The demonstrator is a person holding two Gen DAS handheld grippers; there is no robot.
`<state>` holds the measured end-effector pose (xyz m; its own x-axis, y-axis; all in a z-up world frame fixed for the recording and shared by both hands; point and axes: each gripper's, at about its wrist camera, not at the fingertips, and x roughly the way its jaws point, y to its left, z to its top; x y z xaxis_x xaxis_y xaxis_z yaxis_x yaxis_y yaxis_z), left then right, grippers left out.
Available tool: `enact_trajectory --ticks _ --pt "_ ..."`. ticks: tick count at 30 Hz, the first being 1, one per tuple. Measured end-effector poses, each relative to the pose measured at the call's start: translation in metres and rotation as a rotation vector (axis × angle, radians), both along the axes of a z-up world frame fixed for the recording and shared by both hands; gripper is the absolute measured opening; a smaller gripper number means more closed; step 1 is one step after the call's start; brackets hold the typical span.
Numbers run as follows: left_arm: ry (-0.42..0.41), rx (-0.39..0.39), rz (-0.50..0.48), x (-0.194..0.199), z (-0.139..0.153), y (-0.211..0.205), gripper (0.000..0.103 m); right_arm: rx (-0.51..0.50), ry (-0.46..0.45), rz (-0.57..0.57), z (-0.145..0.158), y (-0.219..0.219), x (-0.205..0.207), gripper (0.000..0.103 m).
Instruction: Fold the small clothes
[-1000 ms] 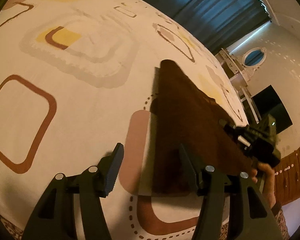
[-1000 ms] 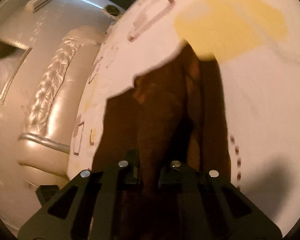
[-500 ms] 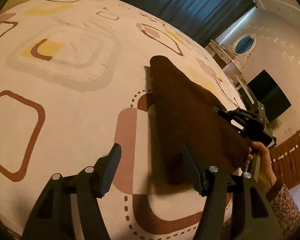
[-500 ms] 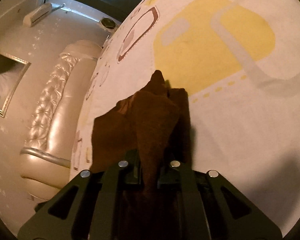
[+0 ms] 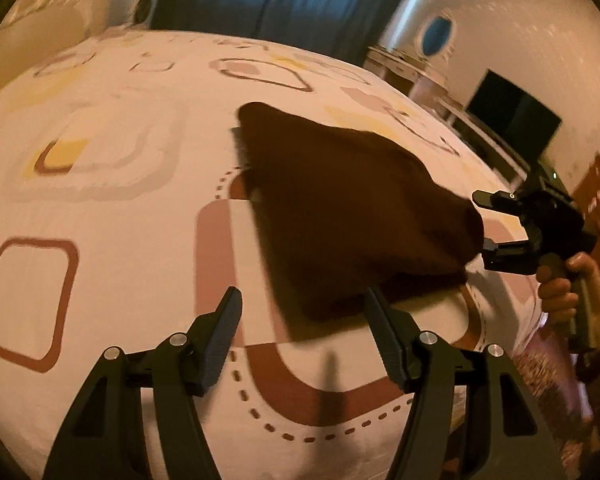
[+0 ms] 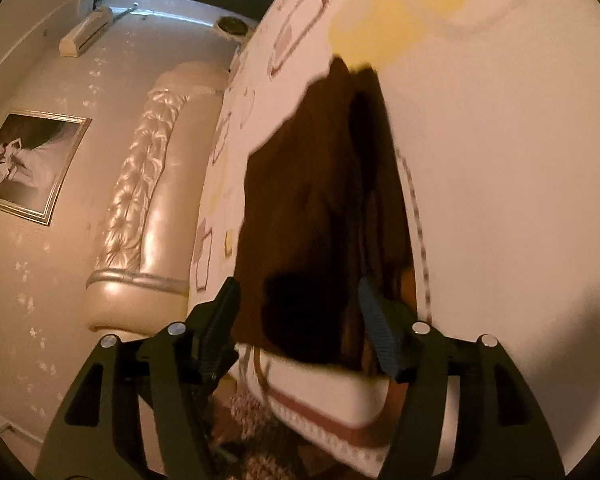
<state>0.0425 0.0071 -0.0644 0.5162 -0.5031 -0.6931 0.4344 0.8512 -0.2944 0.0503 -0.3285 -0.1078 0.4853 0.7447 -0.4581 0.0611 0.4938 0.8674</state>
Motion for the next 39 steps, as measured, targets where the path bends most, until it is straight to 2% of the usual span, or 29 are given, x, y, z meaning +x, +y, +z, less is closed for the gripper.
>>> enact_trajectory --ticks 4,9,10,11,12,13,14,19,23,39 --pt "-0.023 0.05 -0.029 -0.003 -0.006 -0.014 0.066 -0.003 0.007 0.004 -0.006 0.006 -0.01 0.063" --pt "-0.03 0.098 0.027 0.005 -0.013 -0.017 0.066 0.012 0.007 -0.021 -0.012 0.01 -0.006 0.062" --pt "-0.03 0.102 0.047 0.008 -0.014 -0.015 0.066 0.016 0.007 -0.03 -0.013 0.01 -0.004 0.055" --pt "-0.023 0.099 0.072 0.012 -0.015 -0.011 0.066 0.015 0.007 -0.035 -0.013 0.01 -0.003 0.04" --pt "-0.012 0.09 0.09 0.015 -0.017 -0.008 0.066 0.008 0.005 -0.032 -0.013 0.01 -0.002 0.03" --pt "-0.005 0.083 0.103 0.016 -0.017 -0.005 0.067 0.0 0.008 -0.029 -0.014 0.011 -0.001 0.013" --pt "0.007 0.073 0.121 0.018 -0.019 -0.001 0.068 -0.005 0.008 -0.03 -0.014 0.01 0.0 0.008" --pt "0.02 0.073 0.15 0.015 -0.026 0.007 0.068 -0.042 -0.004 -0.052 -0.026 0.001 -0.005 0.005" --pt "0.013 0.076 0.137 0.012 -0.03 0.011 0.068 0.047 -0.013 -0.077 -0.047 -0.011 -0.007 0.004" --pt "0.036 0.077 0.138 0.013 -0.029 0.013 0.068 0.013 -0.025 -0.092 -0.04 -0.01 -0.012 0.004"
